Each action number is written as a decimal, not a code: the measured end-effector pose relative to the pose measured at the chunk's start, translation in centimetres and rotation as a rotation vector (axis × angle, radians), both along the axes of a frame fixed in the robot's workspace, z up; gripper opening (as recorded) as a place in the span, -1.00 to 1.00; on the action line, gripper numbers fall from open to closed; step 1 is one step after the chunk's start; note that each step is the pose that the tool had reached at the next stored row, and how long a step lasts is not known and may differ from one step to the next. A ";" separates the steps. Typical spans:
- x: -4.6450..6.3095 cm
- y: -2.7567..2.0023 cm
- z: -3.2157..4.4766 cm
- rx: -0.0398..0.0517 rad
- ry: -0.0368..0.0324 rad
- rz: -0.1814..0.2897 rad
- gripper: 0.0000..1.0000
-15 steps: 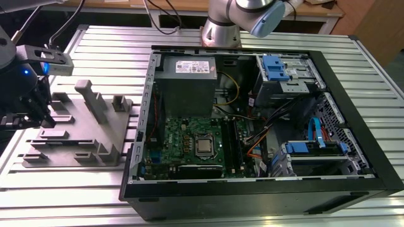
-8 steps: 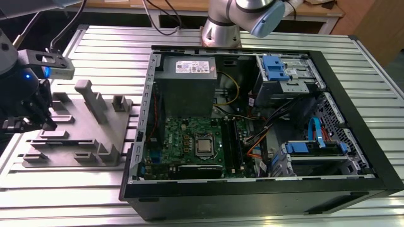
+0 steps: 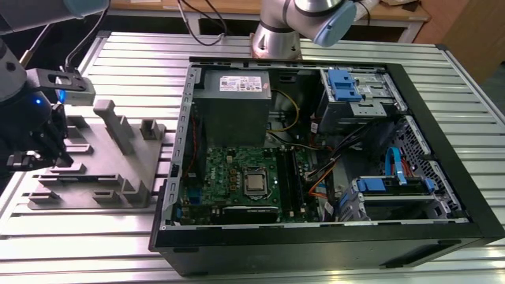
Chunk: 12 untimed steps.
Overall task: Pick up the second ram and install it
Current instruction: 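Pick up the second ram and move it above second insertion slot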
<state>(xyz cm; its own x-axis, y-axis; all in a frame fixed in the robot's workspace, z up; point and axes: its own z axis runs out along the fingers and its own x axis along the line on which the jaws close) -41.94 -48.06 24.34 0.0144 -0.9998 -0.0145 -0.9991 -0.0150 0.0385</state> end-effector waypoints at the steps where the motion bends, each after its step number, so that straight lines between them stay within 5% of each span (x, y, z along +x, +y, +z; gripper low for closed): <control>1: 0.0 -0.01 -0.19 0.0000 0.0000 0.000 -0.86; 12: -0.7 -0.06 -1.57 -0.0001 -0.0011 0.000 -0.86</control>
<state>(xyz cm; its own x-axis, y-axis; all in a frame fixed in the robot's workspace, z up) -42.62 -48.12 22.77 0.0145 -0.9998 -0.0144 -0.9992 -0.0150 0.0375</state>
